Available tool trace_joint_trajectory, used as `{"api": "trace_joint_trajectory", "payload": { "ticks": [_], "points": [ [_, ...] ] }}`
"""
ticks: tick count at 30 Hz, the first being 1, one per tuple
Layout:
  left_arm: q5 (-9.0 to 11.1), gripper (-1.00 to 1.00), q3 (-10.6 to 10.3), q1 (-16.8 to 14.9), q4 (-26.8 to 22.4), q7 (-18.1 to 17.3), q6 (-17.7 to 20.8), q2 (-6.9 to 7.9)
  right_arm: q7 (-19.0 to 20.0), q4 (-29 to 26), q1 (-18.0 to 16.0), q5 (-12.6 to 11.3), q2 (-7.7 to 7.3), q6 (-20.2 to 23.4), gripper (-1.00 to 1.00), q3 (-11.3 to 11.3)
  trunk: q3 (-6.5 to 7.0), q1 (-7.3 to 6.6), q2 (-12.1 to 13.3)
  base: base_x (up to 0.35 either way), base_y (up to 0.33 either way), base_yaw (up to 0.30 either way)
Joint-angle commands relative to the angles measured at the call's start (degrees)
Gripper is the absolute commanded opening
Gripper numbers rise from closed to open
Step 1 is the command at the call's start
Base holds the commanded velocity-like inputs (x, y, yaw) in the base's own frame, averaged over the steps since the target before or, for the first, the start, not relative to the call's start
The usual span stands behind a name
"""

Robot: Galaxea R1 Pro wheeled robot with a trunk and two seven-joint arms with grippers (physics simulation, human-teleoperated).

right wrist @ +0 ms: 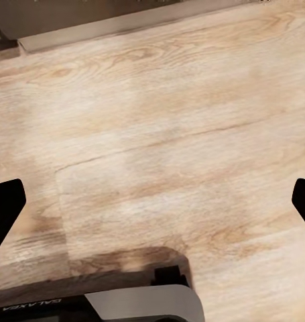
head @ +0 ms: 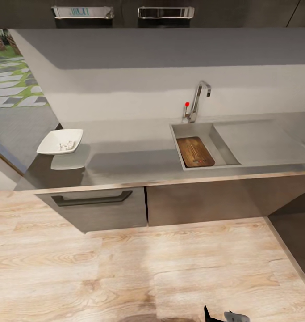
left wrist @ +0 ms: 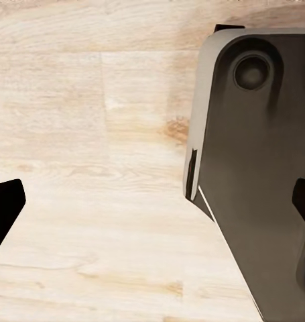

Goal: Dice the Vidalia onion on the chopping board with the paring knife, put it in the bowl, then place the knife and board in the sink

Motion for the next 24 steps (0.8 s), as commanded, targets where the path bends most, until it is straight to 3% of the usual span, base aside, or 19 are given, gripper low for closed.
{"api": "trace_joint_trajectory", "payload": {
  "ticks": [1, 24],
  "points": [
    [0.49, 1.00, -0.37, 0.03, -0.10, 0.38, -0.11, 0.07, -0.56, -0.22, -0.11, 0.01, -0.03, -0.24, 1.00, 0.49, 0.01, 0.04, -0.10, 0.000, 0.000, 0.000],
    [0.49, 1.00, -0.37, 0.03, -0.07, 0.38, -0.20, 0.07, -0.56, -0.22, -0.11, 0.01, 0.06, -0.25, 1.00, 0.55, 2.10, 0.04, -0.10, 0.000, 0.000, 0.000]
  ]
}}
